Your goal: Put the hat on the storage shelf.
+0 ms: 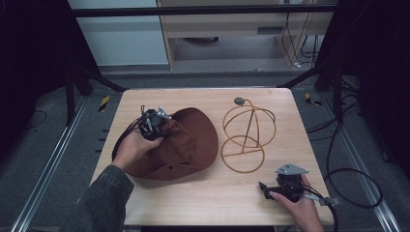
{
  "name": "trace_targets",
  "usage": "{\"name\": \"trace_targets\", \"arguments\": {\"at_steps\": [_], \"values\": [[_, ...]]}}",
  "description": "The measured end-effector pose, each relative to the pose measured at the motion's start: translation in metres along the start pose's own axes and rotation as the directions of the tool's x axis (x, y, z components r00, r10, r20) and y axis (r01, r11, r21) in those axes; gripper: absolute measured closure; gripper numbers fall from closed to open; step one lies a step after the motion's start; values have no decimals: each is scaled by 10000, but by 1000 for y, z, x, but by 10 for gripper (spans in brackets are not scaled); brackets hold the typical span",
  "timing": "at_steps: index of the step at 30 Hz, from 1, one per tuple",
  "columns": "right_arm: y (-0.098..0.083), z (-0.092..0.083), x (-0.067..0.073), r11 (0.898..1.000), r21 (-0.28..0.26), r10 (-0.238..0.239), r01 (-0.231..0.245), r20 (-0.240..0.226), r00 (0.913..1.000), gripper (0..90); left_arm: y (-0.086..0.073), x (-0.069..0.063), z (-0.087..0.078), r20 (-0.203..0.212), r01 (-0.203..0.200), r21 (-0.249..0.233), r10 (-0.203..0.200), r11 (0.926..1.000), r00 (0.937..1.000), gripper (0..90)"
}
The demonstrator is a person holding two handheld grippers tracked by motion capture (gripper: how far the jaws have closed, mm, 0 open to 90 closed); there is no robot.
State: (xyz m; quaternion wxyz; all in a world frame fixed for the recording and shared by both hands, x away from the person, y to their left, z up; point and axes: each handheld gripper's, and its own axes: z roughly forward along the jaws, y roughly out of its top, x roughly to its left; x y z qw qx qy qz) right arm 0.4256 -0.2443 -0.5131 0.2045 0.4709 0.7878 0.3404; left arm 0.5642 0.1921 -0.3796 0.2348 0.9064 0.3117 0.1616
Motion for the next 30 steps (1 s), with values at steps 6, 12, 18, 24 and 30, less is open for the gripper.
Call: {"name": "trace_targets", "arguments": {"at_steps": [6, 12, 18, 24, 30], "values": [[1, 2, -2, 10000, 5, 76, -76, 50, 10000, 38, -1, -4, -20, -98, -52, -454, 48, 9990, 9999, 878], [2, 2, -7, 10000, -1, 56, -56, 53, 10000, 38, 4, -7, -42, -136, -182, -932, 170, 9955, 9998, 879], [4, 3, -14, 10000, 11, 35, -35, -99, 9999, 38, 11, -14, -65, -234, -467, -1294, 440, 9905, 9988, 880], [4, 4, -16, 10000, 3, 17, -17, -21, 10000, 38, 18, -20, -84, -288, -712, -1461, 677, 9867, 9973, 880], [4, 4, -16, 10000, 9, 54, -54, 8, 10000, 39, 29, -20, -107, -450, -984, -1553, 924, 9830, 9947, 883]]}}
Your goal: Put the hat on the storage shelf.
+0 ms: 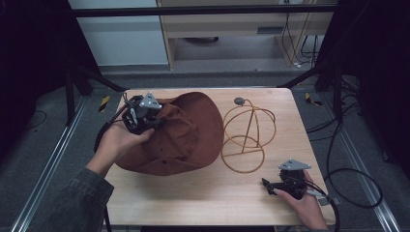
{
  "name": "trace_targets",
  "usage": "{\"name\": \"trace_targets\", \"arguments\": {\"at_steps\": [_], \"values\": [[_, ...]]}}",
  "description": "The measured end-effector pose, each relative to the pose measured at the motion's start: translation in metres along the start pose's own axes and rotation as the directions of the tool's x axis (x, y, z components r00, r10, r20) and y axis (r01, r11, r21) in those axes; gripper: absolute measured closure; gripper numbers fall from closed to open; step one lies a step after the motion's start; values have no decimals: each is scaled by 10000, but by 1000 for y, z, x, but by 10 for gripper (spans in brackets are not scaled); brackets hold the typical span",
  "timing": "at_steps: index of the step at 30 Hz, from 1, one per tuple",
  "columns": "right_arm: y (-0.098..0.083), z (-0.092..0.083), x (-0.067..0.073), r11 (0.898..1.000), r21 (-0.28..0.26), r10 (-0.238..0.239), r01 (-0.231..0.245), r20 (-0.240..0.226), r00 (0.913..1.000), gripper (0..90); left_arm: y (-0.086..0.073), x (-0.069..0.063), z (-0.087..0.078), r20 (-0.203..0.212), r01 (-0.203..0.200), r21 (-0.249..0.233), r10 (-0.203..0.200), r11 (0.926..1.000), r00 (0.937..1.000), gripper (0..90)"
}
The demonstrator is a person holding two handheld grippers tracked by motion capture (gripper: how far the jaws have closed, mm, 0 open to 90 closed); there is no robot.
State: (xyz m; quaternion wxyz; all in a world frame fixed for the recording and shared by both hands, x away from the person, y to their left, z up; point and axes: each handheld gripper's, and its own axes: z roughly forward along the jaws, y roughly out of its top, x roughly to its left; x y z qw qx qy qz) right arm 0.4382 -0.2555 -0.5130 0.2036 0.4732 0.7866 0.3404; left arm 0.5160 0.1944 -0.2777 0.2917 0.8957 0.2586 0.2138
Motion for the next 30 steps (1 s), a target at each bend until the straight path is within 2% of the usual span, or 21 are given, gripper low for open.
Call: {"name": "trace_targets", "arguments": {"at_steps": [4, 11, 19, 25, 30], "values": [[0, 0, 0, 10000, -15, -6, 6, 62, 10000, 39, 7, -2, -19, -168, -188, -234, 184, 9995, 9997, 883], [0, 0, 0, 10000, -4, 19, -19, 103, 9999, 40, 17, -7, -44, -126, -451, -598, 445, 9972, 9989, 883], [0, 0, 0, 10000, 7, 48, -48, 100, 9999, 40, 25, -17, -59, 39, -705, -954, 712, 9929, 9975, 884], [0, 0, 0, 10000, 7, 51, -51, 98, 9999, 40, 32, -18, -68, 38, -842, -1178, 853, 9895, 9963, 884], [0, 0, 0, 10000, 8, 45, -46, 97, 9999, 40, 34, -17, -75, -67, -789, -1379, 787, 9873, 9969, 884]]}}
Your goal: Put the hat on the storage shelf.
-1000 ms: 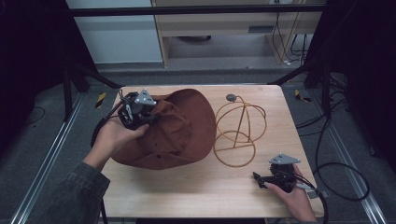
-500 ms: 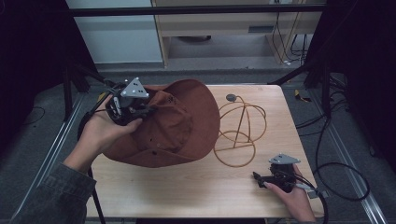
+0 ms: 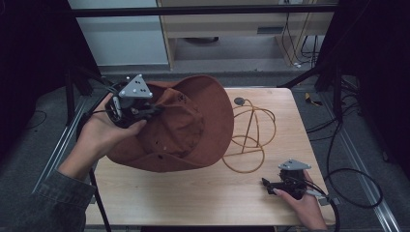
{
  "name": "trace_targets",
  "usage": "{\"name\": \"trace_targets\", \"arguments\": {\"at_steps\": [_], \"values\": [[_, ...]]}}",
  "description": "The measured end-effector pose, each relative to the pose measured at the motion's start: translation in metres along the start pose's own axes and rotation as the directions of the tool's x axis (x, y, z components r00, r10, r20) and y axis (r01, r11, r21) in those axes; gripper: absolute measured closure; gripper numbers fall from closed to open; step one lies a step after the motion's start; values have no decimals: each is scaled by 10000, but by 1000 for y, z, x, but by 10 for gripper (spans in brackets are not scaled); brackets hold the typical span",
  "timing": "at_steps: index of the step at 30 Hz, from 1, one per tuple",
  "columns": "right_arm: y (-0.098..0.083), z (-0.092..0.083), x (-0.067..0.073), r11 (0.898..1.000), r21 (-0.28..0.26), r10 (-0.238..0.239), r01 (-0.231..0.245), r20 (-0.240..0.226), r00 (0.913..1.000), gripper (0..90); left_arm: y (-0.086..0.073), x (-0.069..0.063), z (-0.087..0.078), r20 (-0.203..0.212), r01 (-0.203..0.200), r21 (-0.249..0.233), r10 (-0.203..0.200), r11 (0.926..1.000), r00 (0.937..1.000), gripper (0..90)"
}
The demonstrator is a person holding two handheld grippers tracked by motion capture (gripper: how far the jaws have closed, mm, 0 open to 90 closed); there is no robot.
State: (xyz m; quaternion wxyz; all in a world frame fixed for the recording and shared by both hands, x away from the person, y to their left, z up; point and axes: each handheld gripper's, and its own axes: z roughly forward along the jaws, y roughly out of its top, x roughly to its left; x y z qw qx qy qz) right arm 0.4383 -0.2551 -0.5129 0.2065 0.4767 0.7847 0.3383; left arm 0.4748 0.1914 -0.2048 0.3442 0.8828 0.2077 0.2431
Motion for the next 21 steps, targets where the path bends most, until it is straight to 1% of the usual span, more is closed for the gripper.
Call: {"name": "trace_targets", "arguments": {"at_steps": [5, 10, 15, 21], "values": [[0, 0, 0, 10000, -1, 3, -3, 7, 10000, 40, 3, 4, -2, 9, 152, -201, -152, 9997, 9999, 884], [0, 0, 0, 10000, -16, 29, -29, 53, 10000, 40, 9, 4, -4, -6, 56, -272, -56, 9996, 10000, 885], [0, 0, 1, 10000, -12, 38, -38, 62, 10000, 40, 16, 0, -6, -24, -36, -447, 35, 9990, 10000, 885], [0, 0, 1, 10000, -9, 50, -50, 70, 10000, 39, 26, 0, -9, -48, -73, -633, 70, 9980, 10000, 884]]}}
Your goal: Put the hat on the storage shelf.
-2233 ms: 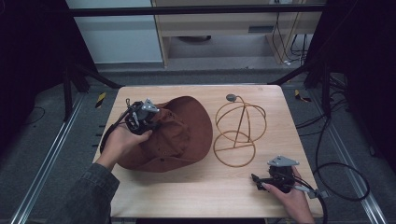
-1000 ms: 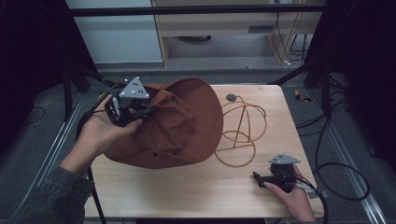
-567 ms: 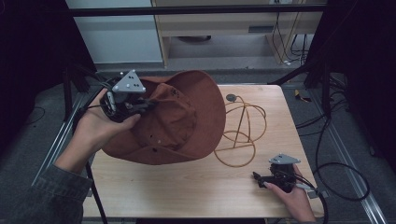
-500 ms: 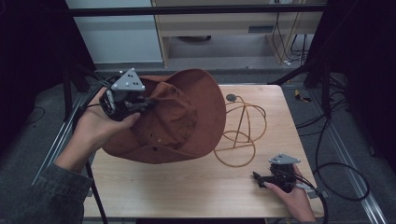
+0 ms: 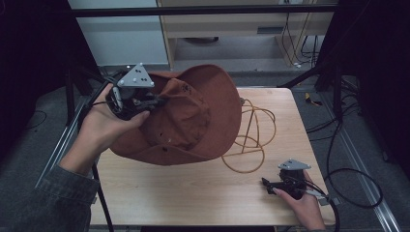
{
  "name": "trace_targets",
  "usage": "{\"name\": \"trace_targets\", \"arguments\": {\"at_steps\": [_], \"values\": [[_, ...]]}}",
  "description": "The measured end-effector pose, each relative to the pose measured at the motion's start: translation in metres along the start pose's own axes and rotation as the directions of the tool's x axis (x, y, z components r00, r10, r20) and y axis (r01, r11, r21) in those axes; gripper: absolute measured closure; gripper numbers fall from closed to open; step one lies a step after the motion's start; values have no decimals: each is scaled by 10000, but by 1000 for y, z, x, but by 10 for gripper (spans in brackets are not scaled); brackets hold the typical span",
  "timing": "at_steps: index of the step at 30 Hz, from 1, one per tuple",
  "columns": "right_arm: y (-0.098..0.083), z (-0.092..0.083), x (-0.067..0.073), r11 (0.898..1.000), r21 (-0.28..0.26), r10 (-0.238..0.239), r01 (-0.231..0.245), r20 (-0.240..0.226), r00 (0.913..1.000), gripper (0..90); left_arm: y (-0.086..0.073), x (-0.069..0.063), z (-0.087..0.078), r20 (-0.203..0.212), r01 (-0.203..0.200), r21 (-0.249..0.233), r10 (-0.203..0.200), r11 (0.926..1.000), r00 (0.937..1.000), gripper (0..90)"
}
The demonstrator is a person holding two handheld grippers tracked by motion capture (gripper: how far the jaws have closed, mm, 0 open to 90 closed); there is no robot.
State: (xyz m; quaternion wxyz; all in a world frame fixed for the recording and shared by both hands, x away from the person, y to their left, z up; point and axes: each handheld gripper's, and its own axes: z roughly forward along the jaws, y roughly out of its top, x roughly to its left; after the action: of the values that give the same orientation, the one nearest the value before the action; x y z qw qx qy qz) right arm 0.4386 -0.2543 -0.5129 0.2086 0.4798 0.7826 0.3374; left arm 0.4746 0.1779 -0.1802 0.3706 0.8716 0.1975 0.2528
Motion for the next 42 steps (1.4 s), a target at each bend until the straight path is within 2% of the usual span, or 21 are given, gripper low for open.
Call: {"name": "trace_targets", "arguments": {"at_steps": [5, 11, 16, 28, 37, 42], "values": [[0, 0, 0, 10000, 0, 14, -14, -12, 10000, 39, 12, -2, 1, 7, -152, -83, 152, 9999, 9999, 884], [0, 0, 0, 10000, 5, 29, -29, -9, 10000, 39, 26, -4, 13, 72, -303, 7, 303, 9995, 9995, 884], [0, 0, 0, 10000, -1, 42, -42, -11, 10000, 39, 37, -9, 19, 95, -347, -107, 348, 9993, 9993, 885], [0, 0, 0, 10000, -8, 40, -40, -1, 10000, 39, 70, -22, 41, 182, -788, -77, 790, 9969, 9967, 884], [0, 0, 1, 10000, 4, 57, -57, 2, 10000, 39, 77, -24, 47, 232, -817, -138, 820, 9966, 9964, 884], [0, 0, 1, 10000, 4, 62, -62, 9, 10000, 39, 80, -24, 57, 287, -900, 27, 899, 9959, 9955, 884]]}}
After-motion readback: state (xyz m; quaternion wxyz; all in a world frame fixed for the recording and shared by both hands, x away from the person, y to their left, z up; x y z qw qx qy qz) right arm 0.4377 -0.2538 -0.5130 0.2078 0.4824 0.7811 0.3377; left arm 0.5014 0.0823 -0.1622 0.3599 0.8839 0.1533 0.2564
